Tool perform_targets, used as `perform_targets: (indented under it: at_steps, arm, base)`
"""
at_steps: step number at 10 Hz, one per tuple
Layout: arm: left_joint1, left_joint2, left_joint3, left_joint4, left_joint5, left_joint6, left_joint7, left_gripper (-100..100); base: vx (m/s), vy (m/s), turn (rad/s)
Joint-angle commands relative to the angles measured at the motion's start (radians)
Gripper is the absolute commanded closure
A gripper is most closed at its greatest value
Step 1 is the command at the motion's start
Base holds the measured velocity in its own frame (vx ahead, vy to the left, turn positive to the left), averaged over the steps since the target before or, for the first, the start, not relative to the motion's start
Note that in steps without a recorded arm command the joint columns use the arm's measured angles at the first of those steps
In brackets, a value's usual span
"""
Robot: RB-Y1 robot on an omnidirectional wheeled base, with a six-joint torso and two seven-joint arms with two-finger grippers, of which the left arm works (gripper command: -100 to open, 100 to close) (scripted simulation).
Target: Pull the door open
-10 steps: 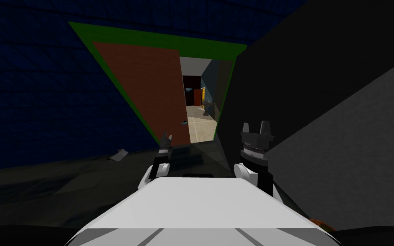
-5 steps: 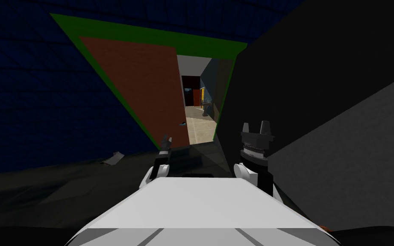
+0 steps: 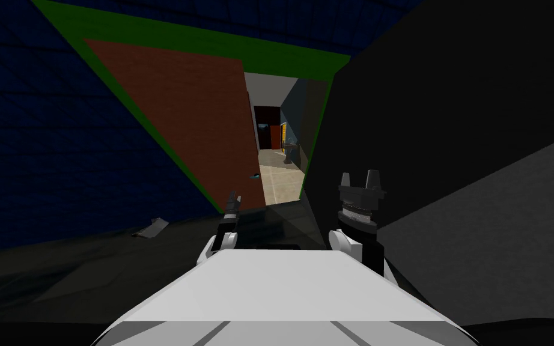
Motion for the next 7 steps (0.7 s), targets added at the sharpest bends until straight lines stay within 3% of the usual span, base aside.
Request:
perform_targets:
  at_steps: [1, 7]
  arm:
    - [-0.005, 0.001, 0.005, 0.034, 0.0, -0.01, 0.0, -100]
    - [-0.031, 0.01, 0.024, 0.151, 0.004, -0.042, 0.004, -100]
  base:
    - [0.088, -0.002, -0.025]
    - [0.085, -0.008, -0.021]
